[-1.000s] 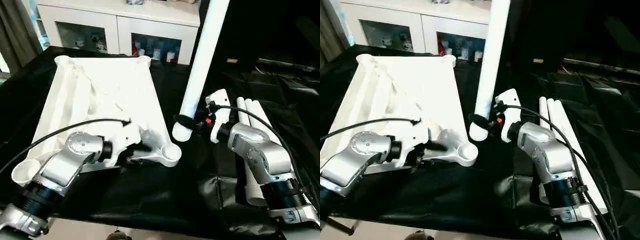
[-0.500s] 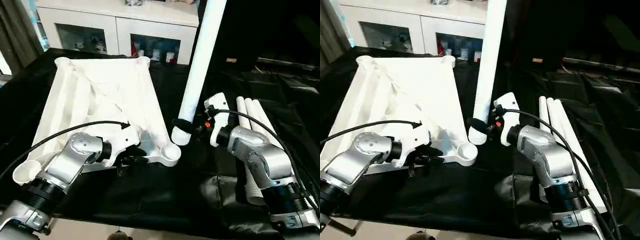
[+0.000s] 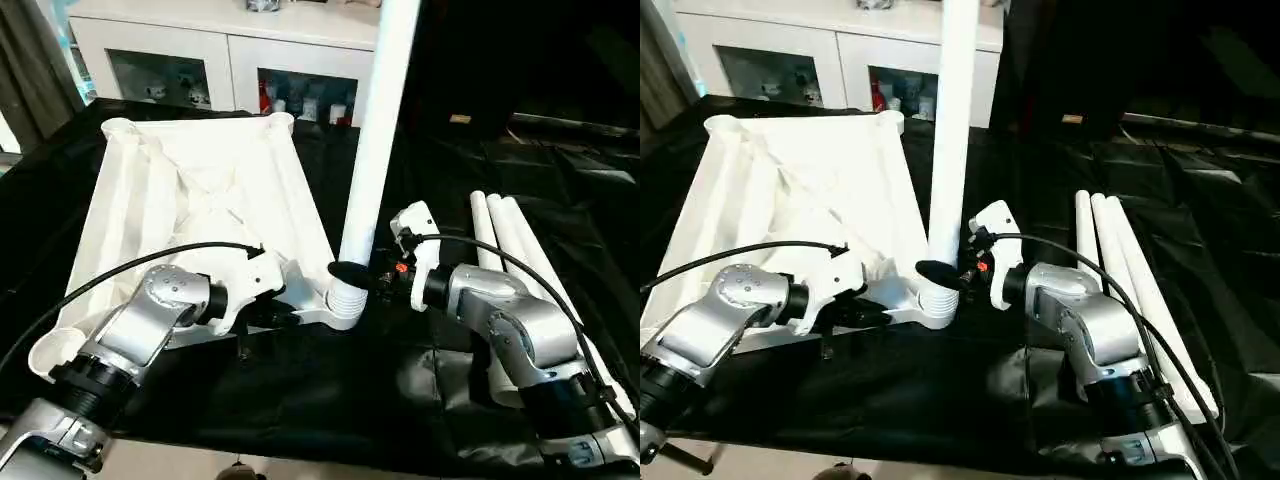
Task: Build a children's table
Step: Insert table leg to table base
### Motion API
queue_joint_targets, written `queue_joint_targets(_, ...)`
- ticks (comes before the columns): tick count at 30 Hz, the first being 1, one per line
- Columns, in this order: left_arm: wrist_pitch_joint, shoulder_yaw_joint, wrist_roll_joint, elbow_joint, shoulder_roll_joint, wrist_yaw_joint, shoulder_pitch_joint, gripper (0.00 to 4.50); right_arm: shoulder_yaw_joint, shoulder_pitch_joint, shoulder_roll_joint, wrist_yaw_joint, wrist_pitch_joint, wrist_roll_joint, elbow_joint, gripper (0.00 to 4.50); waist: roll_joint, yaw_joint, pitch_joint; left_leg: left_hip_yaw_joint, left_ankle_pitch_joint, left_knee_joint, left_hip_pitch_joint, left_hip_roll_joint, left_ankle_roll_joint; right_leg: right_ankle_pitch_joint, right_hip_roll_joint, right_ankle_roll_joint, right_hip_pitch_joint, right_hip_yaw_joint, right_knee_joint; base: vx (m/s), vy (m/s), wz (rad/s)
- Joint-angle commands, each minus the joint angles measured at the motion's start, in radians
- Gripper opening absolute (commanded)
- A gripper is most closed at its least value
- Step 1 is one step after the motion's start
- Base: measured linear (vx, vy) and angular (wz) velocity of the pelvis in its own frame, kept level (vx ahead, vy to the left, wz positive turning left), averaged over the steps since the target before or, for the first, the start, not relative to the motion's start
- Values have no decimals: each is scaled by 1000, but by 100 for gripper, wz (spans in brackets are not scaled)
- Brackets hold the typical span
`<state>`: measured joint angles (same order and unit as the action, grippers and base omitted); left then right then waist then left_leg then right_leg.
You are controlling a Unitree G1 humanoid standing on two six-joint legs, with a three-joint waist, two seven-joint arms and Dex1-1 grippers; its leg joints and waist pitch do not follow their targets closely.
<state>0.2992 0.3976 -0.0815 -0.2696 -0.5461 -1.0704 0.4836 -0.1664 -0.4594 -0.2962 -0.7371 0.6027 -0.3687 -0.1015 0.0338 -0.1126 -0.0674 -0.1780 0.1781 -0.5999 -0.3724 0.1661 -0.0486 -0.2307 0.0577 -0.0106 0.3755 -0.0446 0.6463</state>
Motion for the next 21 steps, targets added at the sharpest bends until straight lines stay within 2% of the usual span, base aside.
queue_joint_targets(1,-11,-8,-8,-4,19,-4,21,0,-1,-27,0,-2,-7,19,-36,189,-14,-1,71,26,170,74,20,65,-40,-59,96,-224,-36,53,-75,0,0,0)
queue_joint_targets(6,-15,-9,-5,9,24,-11,25,0,-21,-45,1,-13,-31,37,-77,188,-12,-2,72,26,157,74,19,66,-31,-41,96,-227,-36,51,-72,0,0,0)
queue_joint_targets(12,-15,-22,-9,11,27,-14,17,0,-20,-56,22,-21,-40,45,-124,188,-15,0,69,26,188,76,20,66,-39,-90,98,-223,-35,53,-78,0,0,0)
queue_joint_targets(16,-24,-35,-5,-11,40,6,21,0,3,-35,34,-15,-47,30,-140,188,-17,0,71,26,182,76,21,67,-39,-63,96,-227,-34,53,-76,0,0,0)
queue_joint_targets(17,-27,-37,-3,-17,43,10,23,0,10,-27,36,-12,-54,27,-144,188,-21,0,71,27,183,76,21,67,-39,-61,97,-228,-34,52,-76,0,0,0)
queue_joint_targets(18,-28,-38,-1,-21,46,14,26,0,17,-20,37,-7,-58,24,-148,188,-19,1,71,26,186,76,22,66,-39,-62,96,-228,-34,53,-77,0,0,0)
queue_joint_targets(21,-31,-43,2,-37,56,25,37,0,36,16,43,3,-80,19,-157,188,-20,-2,69,27,213,78,23,66,-41,-112,99,-220,-33,54,-84,0,0,0)
